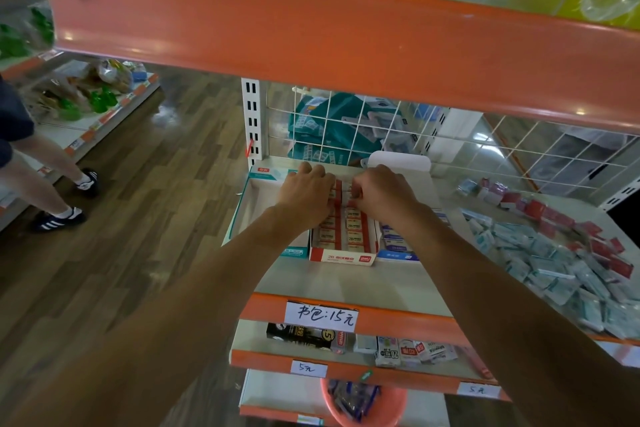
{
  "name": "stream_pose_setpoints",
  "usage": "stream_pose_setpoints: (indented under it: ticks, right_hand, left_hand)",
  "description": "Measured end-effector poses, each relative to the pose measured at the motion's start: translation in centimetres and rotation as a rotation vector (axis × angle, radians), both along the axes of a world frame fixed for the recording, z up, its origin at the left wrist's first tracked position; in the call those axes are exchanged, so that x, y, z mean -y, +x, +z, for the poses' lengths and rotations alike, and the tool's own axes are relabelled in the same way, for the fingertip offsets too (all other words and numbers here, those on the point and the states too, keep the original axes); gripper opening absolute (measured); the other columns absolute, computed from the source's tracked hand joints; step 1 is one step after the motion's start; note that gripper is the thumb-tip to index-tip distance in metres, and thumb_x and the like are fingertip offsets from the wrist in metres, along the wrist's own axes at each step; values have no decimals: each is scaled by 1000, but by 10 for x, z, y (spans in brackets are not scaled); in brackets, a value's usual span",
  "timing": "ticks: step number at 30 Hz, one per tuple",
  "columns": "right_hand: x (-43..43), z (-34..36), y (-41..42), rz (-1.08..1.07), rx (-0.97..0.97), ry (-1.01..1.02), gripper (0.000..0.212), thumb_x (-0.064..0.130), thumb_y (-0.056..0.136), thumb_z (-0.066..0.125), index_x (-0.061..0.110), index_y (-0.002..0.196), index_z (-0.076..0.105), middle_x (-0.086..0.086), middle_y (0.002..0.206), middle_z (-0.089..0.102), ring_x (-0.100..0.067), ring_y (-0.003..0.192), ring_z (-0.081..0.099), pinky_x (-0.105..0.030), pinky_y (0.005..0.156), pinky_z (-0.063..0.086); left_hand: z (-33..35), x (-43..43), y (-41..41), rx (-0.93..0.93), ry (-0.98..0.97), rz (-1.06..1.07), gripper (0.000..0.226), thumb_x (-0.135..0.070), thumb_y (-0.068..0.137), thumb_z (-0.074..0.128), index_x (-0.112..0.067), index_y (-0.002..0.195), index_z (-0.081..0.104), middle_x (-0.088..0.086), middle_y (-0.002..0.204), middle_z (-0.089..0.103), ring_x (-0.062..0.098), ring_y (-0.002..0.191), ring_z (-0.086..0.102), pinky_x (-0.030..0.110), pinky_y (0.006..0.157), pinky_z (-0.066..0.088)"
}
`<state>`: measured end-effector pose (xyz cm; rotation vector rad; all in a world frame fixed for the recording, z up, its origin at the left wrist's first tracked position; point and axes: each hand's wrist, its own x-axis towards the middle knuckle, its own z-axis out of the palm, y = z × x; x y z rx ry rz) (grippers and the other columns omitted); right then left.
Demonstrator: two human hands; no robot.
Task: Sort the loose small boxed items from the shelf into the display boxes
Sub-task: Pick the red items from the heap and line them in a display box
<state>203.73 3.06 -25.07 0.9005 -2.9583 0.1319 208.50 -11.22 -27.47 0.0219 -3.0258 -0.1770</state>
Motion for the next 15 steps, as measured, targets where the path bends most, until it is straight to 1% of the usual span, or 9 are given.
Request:
stream_pose_setpoints:
  ticks: [3,5,9,12,15]
  right_hand:
    - [0,-2,-3,-9,21,-24,14,28,89,64,17,96,68,-2,90,64,-20,80,60,-32,76,49]
    - [0,-2,-5,-18,37,-41,15,29,88,64,16,96,68,-2,91,64,-19,79,59,-31,73,48]
    - [4,-5,-5,-38,12,0,15,30,90,62,19,100,65,-6,99,59,-24,93,57,-37,81,48]
    - [5,-4,-4,-50,4,28,18,29,93,60,19,107,64,-8,105,58,-26,98,57,-39,86,47]
    - [5,0,-3,-43,-18,47,20,29,93,61,19,110,63,-9,107,59,-27,101,56,-40,89,46]
  left_hand:
    - [0,2,0,-8,0,-15,41,-39,93,53,-22,129,49,0,125,51,21,115,43,38,98,39]
    - [0,3,0,-4,-4,-21,41,-40,92,52,-23,130,48,0,126,51,21,116,42,38,99,38]
    - [0,1,1,5,-15,-31,42,-38,93,54,-25,132,47,-1,127,51,21,117,42,39,102,36]
    - [1,0,1,11,-36,-43,41,-35,94,55,-25,133,47,-1,128,52,22,118,42,40,102,36]
    - [4,-1,1,25,-68,-42,40,-36,94,54,-26,132,48,0,127,52,22,118,42,39,100,37]
